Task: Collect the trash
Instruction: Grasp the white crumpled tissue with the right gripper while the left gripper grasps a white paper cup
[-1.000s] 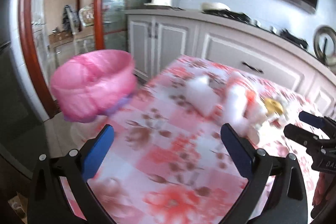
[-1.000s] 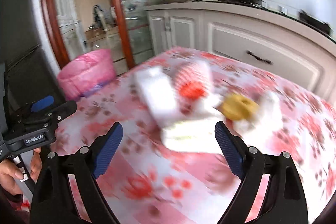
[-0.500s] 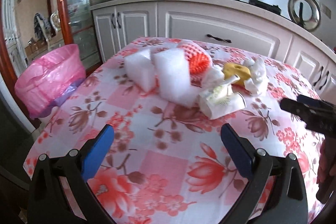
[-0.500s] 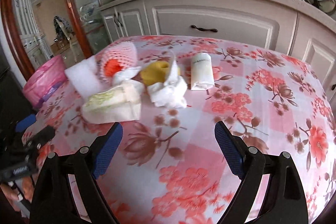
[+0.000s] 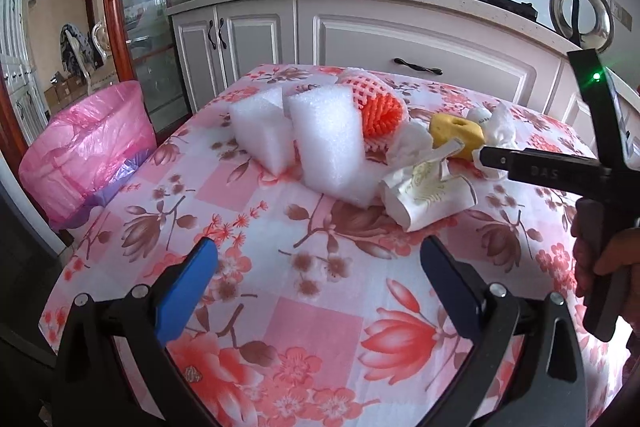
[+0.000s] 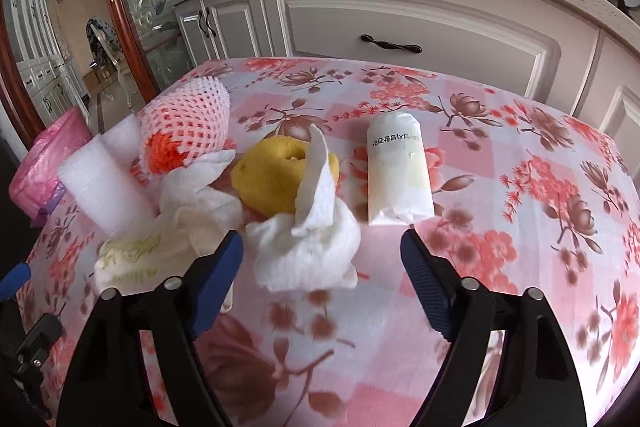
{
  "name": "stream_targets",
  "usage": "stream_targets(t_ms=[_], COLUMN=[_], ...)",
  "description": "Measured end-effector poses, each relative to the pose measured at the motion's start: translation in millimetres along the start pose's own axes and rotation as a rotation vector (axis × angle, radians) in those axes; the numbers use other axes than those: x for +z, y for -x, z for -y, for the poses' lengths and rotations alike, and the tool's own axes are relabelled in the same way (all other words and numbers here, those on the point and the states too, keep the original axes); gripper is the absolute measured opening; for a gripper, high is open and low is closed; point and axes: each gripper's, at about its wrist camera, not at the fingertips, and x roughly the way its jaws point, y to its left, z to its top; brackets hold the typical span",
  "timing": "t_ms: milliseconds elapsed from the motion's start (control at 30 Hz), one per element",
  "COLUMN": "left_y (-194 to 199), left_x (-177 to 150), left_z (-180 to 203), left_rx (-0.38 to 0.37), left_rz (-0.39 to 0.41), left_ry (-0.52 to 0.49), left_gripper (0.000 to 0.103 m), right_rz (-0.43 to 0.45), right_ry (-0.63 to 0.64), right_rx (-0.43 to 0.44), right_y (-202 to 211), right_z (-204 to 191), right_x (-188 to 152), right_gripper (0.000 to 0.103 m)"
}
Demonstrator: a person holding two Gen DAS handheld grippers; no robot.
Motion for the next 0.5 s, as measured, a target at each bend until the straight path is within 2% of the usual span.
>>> stream_targets(t_ms=[33, 67, 133, 233, 500], left_y=[-1, -2, -6, -10, -29], left_x=[1, 2, 4, 8, 26], left_z=[1, 2, 6, 16, 48], left_rx=[-0.002, -0.004, -0.011, -0.028, -0.064], left_rz=[-0.001, -0.001, -0.004, -0.004, 0.007], left_ry=[-0.001, -0.001, -0.006, -0.017, -0.066], left_gripper=[0.098, 0.098, 0.098, 0.098, 0.098], right_rz=[-0.012, -0.026, -0.029, -0.004, 0.021], right_ry=[0.002, 0.003, -0.006, -0.025, -0.087], right_rx=[0.001, 0.006, 0.020, 0.036, 0.031], right_y=[-3, -6, -6, 6, 39], right_z=[0, 2, 6, 15, 47], right_x=[-1, -2, -6, -15, -39], right_gripper=[0.062, 0.048, 0.037, 0.033, 0.032])
